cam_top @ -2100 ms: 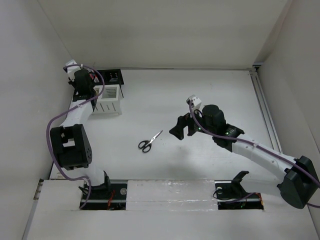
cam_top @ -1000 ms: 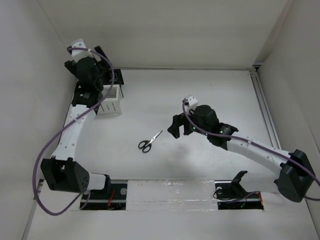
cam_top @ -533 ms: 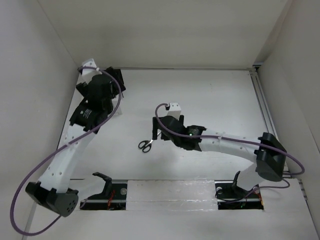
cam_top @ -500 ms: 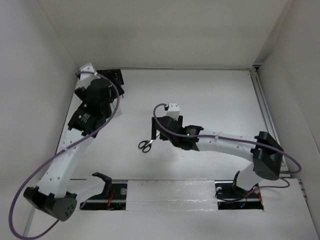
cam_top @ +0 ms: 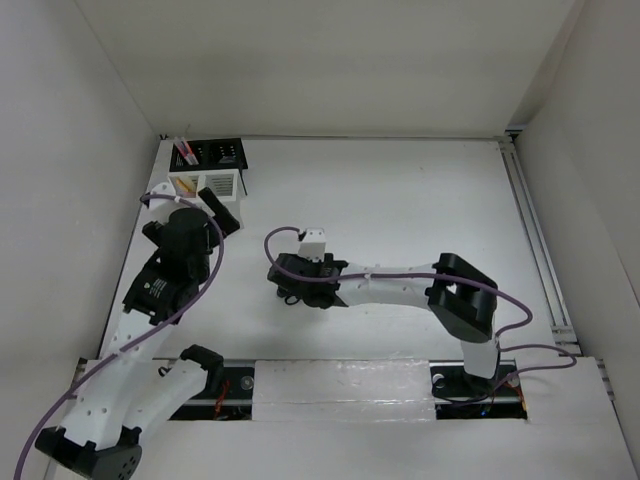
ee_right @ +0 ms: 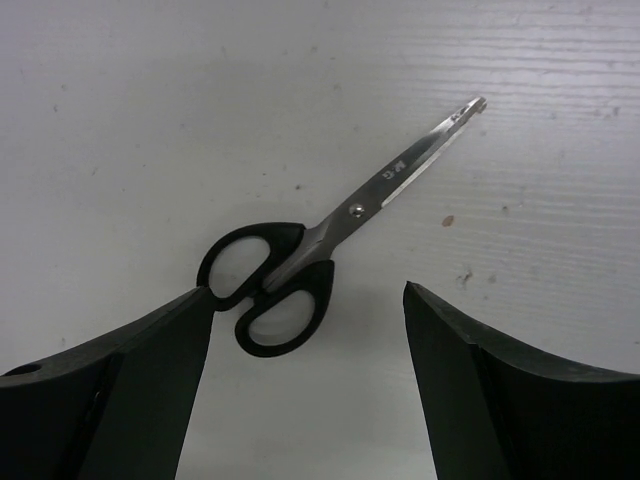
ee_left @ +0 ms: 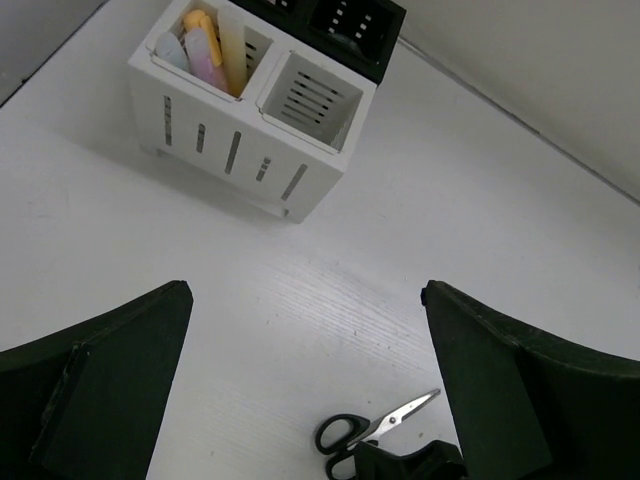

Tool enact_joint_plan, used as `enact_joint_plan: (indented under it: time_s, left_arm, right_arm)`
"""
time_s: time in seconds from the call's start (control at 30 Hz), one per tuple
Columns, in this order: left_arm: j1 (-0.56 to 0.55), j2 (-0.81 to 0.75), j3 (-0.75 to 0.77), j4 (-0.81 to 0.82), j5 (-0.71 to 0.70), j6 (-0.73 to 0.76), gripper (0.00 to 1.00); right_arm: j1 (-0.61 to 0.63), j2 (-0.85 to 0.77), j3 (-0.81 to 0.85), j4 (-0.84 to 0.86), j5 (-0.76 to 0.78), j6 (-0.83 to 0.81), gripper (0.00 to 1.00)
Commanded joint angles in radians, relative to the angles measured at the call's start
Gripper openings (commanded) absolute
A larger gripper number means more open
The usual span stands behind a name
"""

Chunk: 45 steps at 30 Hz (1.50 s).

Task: Sort the stationery into containers
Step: Grab a piece of stationery with the right arm

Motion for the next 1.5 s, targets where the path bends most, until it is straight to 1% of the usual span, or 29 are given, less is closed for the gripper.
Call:
enact_joint_plan:
  time_s: [0.0,0.1,0.23,0.3,0.43,0.67,0.83,0.93,1.0,1.07,1.17,1.23,1.27,1.3,1.33,1.4,1.47]
  left_arm:
    - [-0.001,0.053,0.005,0.028,0.056,0.037,1.00]
    - [-0.001,0.063,0.005,0.028,0.111,0.046,1.00]
    - [-0.001,0.043,-0.005,0.048,0.155,0.066,1.00]
    - [-0.001,0.034,-0.005,0.059,0.177,0.075,1.00]
    - [-0.001,0.034,-0.005,0.059,0.186,0.075,1.00]
    - [-0.001,0.034,-0.015,0.059,0.208,0.085,1.00]
    - [-0.001,0.034,-0.015,0.059,0.208,0.085,1.00]
    - [-0.001,0.025,-0.015,0.059,0.208,0.085,1.00]
    - [-0.001,0.025,-0.015,0.059,0.208,0.085,1.00]
    - [-0.001,0.025,-0.015,0.059,0.208,0.085,1.00]
    - [-0.001,0.015,-0.015,0.059,0.208,0.085,1.00]
    - [-0.001,0.015,-0.015,0.059,0.185,0.085,1.00]
    - [-0.001,0.005,-0.015,0.059,0.185,0.085,1.00]
    - [-0.001,0.005,-0.015,0.059,0.185,0.085,1.00]
    - [-0.001,0.005,-0.015,0.059,0.185,0.085,1.00]
    - [-0.001,0.005,-0.015,0.059,0.185,0.085,1.00]
    - [-0.001,0.005,-0.015,0.059,0.176,0.085,1.00]
  right_arm:
    - [0.023,0.021,0.084,-0.070,0.046,0.064,0.82]
    - [0.041,0.044,0.098,-0.113,0.046,0.118,0.80]
    - [0.041,0.053,0.098,-0.139,0.067,0.141,0.79]
    - [0.041,0.053,0.098,-0.151,0.067,0.141,0.74]
    - [0.041,0.075,0.098,-0.188,0.067,0.159,0.73]
    - [0.041,0.093,0.098,-0.188,0.067,0.159,0.73]
    - [0.041,0.112,0.098,-0.179,0.067,0.169,0.71]
    - [0.041,0.133,0.098,-0.179,0.048,0.169,0.69]
    - [0.041,0.142,0.098,-0.179,0.037,0.169,0.66]
    - [0.041,0.153,0.098,-0.179,0.023,0.169,0.65]
    - [0.031,0.153,0.088,-0.161,-0.008,0.169,0.65]
    - [0.031,0.162,0.075,-0.135,-0.017,0.158,0.59]
    - [0.021,0.162,0.075,-0.135,-0.032,0.158,0.51]
    - [0.021,0.162,0.063,-0.126,-0.032,0.158,0.34]
    - [0.021,0.162,0.063,-0.126,-0.032,0.158,0.28]
    - [0.021,0.174,0.063,-0.138,-0.043,0.149,0.02]
    - [0.021,0.185,0.074,-0.150,-0.043,0.149,0.00]
